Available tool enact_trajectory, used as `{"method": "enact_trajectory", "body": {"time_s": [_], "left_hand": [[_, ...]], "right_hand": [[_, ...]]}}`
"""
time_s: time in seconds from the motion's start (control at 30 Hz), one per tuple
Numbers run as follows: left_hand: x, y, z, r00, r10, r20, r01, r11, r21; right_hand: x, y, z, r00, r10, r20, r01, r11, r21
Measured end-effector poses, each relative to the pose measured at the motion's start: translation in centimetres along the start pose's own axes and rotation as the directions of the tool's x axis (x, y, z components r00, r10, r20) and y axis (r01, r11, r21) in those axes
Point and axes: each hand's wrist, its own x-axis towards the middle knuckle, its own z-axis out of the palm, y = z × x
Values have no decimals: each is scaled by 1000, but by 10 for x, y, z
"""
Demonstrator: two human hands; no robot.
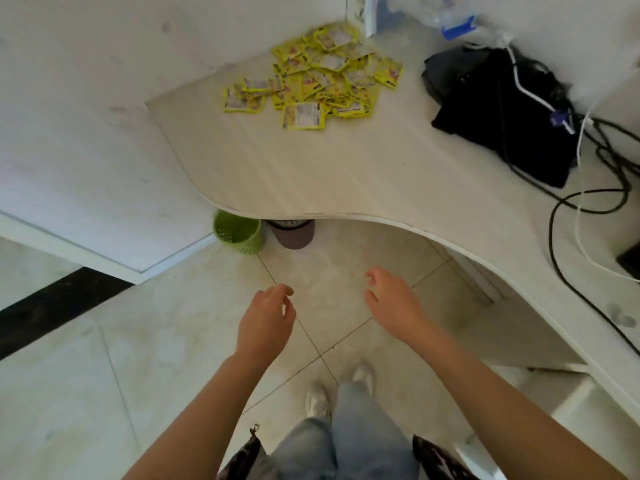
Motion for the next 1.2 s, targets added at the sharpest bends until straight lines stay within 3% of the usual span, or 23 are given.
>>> {"method": "enact_trajectory", "body": {"time_s": [0.4, 0.67, 1.2], "left_hand": [[135, 1, -37, 990, -102, -94, 101, 995, -21], [222, 17, -54, 986, -149, -78, 147, 988, -36], [395, -1, -109, 1000, -3, 16, 1, 993, 116]], "right_hand": [[150, -52, -50, 990, -143, 19, 144, 989, -23], [245, -78, -101, 975, -207, 85, 214, 973, -83], [384, -135, -129, 981, -174, 90, 184, 976, -118]]}}
